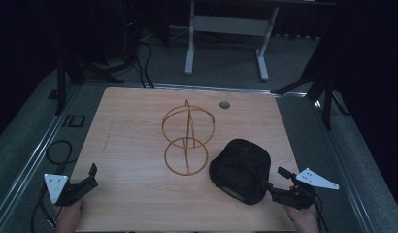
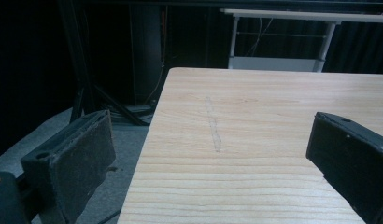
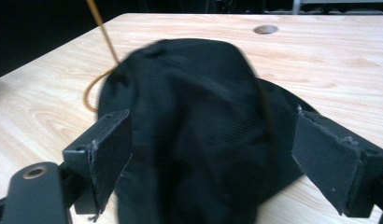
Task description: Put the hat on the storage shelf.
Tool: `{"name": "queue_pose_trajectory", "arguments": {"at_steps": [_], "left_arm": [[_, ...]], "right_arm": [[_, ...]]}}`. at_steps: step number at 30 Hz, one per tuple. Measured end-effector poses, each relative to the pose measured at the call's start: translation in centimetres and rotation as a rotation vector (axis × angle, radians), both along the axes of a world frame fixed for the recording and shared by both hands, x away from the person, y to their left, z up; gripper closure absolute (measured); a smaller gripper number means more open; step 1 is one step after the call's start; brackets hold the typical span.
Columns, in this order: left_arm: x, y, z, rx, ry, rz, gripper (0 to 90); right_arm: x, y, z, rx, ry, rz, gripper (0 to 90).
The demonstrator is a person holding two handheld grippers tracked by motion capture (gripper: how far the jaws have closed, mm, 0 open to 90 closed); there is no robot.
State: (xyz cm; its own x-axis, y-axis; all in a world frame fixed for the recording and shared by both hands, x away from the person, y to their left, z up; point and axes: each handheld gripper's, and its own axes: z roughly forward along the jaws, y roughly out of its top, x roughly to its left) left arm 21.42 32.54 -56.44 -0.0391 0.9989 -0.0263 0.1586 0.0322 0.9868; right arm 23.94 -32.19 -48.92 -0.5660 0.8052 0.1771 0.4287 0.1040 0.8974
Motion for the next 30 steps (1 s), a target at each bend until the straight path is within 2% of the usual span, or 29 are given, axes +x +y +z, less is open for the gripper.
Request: {"name": "queue_pose_trajectory", "arguments": {"at_steps": [3,5,7,8,9,10,12,14,16,22,25,30], "left_arm": [[0.0,0.0,0.0,0.000,0.001,-0.002,1.8],[0.0,0.0,0.0,0.002,0.002,-0.002,1.8],[0.0,0.0,0.0,0.002,0.002,-0.003,1.8],[0.0,0.0,0.0,0.002,0.002,-0.003,1.8],[0.0,0.0,0.0,0.001,0.002,-0.005,1.8],[0.0,0.0,0.0,0.001,0.002,-0.006,1.8],[0.0,0.0,0.0,0.001,0.003,-0.006,1.8],[0.0,0.0,0.0,0.000,0.003,-0.007,1.8],[0.0,0.0,0.0,0.002,0.004,-0.008,1.8],[0.0,-0.1,0.0,0.005,0.005,-0.012,1.8],[0.0,-0.1,0.0,0.007,0.006,-0.011,1.8],[0.0,-0.1,0.0,0.006,0.006,-0.011,1.8]], "right_arm": [[-0.3,1.2,0.3,-0.011,-0.003,0.030,13.3],[-0.4,2.0,0.3,-0.036,-0.005,0.044,14.9],[-0.6,2.9,0.2,-0.084,-0.015,0.037,21.7],[-0.6,2.9,0.2,-0.084,-0.015,0.037,21.7],[-0.5,3.6,0.1,-0.143,-0.010,0.030,29.3],[-0.4,3.8,0.0,-0.158,-0.006,0.028,29.4],[-0.3,4.3,-0.2,-0.178,0.013,0.024,34.5],[-0.2,4.8,-0.4,-0.208,0.020,0.021,35.6],[-0.1,5.2,-0.5,-0.247,0.038,0.009,42.7],[0.5,5.9,-0.8,-0.339,0.126,-0.031,54.4],[0.8,6.0,-0.6,-0.351,0.150,-0.027,59.4],[1.4,6.0,-0.5,-0.335,0.191,-0.002,82.3]]}}
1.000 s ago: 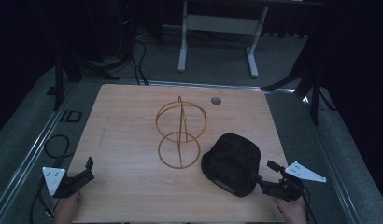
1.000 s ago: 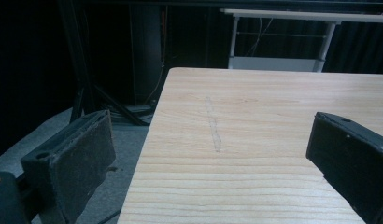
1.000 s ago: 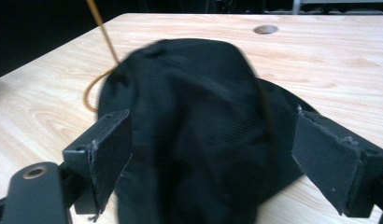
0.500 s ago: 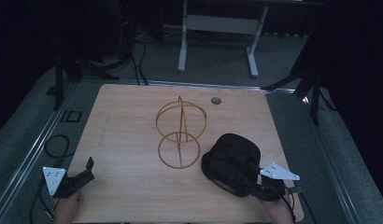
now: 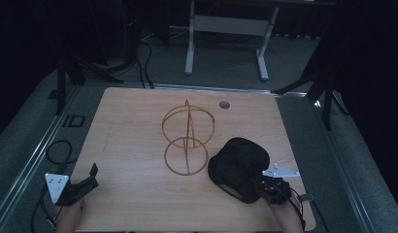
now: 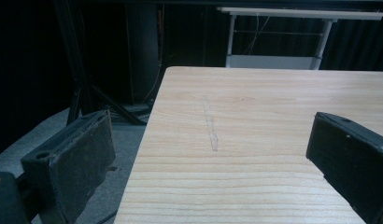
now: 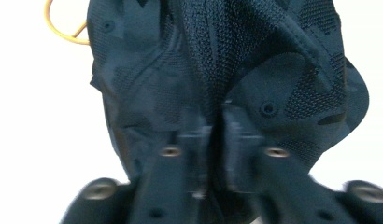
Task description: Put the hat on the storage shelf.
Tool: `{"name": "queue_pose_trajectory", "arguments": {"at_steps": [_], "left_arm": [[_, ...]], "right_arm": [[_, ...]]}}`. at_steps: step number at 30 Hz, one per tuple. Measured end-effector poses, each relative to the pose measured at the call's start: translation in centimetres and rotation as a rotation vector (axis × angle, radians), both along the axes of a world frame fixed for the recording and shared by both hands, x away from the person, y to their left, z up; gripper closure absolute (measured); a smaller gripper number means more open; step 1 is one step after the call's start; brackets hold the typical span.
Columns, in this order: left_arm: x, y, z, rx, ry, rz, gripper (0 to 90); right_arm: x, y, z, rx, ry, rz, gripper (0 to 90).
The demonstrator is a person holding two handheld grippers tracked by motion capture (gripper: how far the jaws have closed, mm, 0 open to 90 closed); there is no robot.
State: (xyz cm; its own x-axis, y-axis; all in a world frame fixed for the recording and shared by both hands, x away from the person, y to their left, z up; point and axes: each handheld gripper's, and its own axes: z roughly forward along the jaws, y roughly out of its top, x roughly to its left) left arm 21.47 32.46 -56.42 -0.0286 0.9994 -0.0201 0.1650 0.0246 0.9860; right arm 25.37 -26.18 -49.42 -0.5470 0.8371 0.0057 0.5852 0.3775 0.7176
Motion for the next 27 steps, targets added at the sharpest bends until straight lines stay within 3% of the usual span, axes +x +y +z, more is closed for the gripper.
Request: {"name": "queue_pose_trajectory", "arguments": {"at_steps": [2,7,10,27], "left_arm": [[0.0,0.0,0.0,0.001,0.000,-0.001,1.8],[0.0,0.0,0.0,0.000,-0.001,0.000,1.8],[0.0,0.0,0.0,0.001,0.000,-0.001,1.7],[0.0,0.0,0.0,0.001,0.000,0.000,1.8]], "right_arm": [[0.1,0.0,-0.1,0.006,0.002,-0.003,88.1],[0.2,0.1,0.1,0.005,-0.022,-0.020,88.8],[0.2,-0.3,0.9,0.039,-0.061,-0.048,88.9],[0.6,-2.4,5.4,0.100,-0.188,-0.104,89.0]]}}
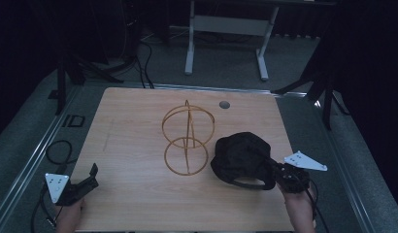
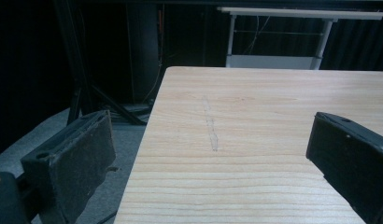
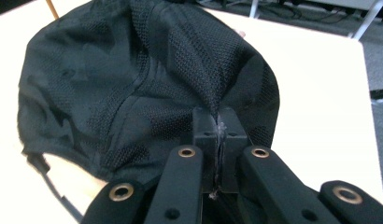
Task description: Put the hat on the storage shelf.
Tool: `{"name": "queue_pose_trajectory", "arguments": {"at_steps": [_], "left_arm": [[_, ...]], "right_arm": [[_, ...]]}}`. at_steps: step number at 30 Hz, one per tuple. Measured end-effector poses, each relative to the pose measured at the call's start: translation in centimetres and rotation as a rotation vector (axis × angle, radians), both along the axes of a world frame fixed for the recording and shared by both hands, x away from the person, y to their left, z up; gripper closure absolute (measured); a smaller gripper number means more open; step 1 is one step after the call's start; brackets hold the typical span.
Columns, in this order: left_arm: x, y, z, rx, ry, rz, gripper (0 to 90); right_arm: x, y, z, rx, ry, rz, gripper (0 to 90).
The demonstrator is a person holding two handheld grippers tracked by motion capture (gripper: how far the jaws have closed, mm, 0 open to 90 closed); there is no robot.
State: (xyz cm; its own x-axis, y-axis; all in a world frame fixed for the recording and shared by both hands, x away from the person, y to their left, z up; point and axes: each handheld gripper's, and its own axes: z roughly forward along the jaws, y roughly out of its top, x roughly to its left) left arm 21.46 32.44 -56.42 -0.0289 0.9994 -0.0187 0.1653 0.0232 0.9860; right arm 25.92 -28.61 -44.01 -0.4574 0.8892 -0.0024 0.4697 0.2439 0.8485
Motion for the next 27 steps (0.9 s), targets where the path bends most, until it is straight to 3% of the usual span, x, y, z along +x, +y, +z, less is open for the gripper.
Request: {"name": "queue_pose_trajectory", "arguments": {"at_steps": [11,27], "left_arm": [[0.0,0.0,0.0,-0.005,0.000,0.000,1.8],[0.0,0.0,0.0,-0.006,0.003,0.000,1.8]], "right_arm": [[0.5,-0.6,3.1,0.042,-0.071,-0.022,89.1],[1.5,-1.6,9.5,0.076,-0.204,-0.050,89.1]]}}
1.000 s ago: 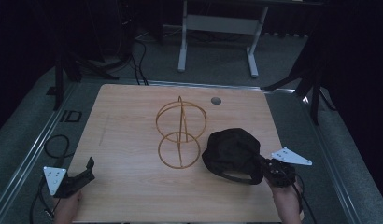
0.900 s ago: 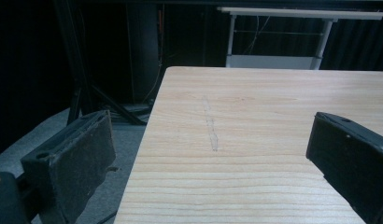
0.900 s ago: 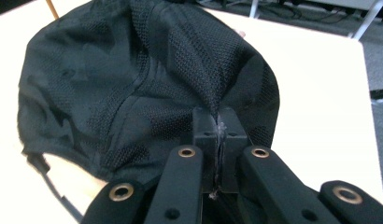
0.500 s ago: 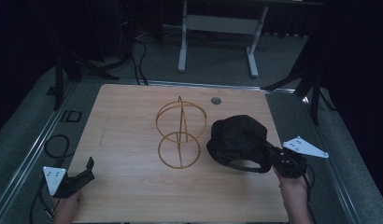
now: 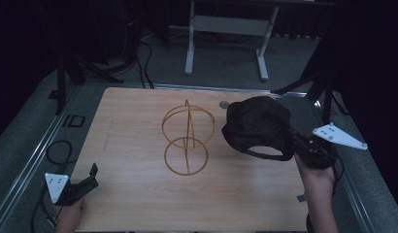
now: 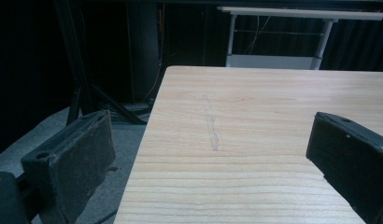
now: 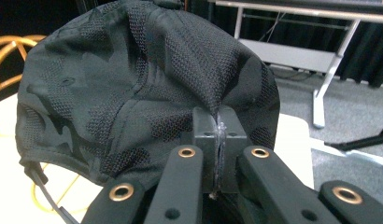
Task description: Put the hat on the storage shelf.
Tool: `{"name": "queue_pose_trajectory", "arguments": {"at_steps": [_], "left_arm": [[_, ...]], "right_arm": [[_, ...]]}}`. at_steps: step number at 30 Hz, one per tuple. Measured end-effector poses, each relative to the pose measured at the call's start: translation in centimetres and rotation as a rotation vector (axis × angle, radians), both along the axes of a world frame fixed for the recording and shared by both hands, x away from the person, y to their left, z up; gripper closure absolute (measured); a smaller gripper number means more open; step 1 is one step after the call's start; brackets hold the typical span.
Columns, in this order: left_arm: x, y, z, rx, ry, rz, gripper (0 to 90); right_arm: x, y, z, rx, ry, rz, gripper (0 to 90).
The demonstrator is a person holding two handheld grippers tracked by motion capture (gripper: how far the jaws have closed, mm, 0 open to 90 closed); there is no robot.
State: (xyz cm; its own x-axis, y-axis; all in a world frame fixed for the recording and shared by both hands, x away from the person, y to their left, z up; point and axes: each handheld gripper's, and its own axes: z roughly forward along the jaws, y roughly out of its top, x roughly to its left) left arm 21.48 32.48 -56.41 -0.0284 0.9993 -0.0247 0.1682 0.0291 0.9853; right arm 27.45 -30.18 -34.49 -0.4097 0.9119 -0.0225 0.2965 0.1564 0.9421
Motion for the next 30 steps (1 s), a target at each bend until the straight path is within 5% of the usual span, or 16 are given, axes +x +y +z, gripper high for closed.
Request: {"name": "queue_pose_trajectory", "arguments": {"at_steps": [13,30], "left_arm": [[0.0,0.0,0.0,-0.001,0.001,-0.002,1.7],[0.0,0.0,0.0,0.000,0.000,-0.006,1.8]], "right_arm": [[0.7,1.1,5.1,0.020,-0.096,0.012,89.1],[2.1,3.8,8.1,0.078,-0.154,0.049,89.1]]}}
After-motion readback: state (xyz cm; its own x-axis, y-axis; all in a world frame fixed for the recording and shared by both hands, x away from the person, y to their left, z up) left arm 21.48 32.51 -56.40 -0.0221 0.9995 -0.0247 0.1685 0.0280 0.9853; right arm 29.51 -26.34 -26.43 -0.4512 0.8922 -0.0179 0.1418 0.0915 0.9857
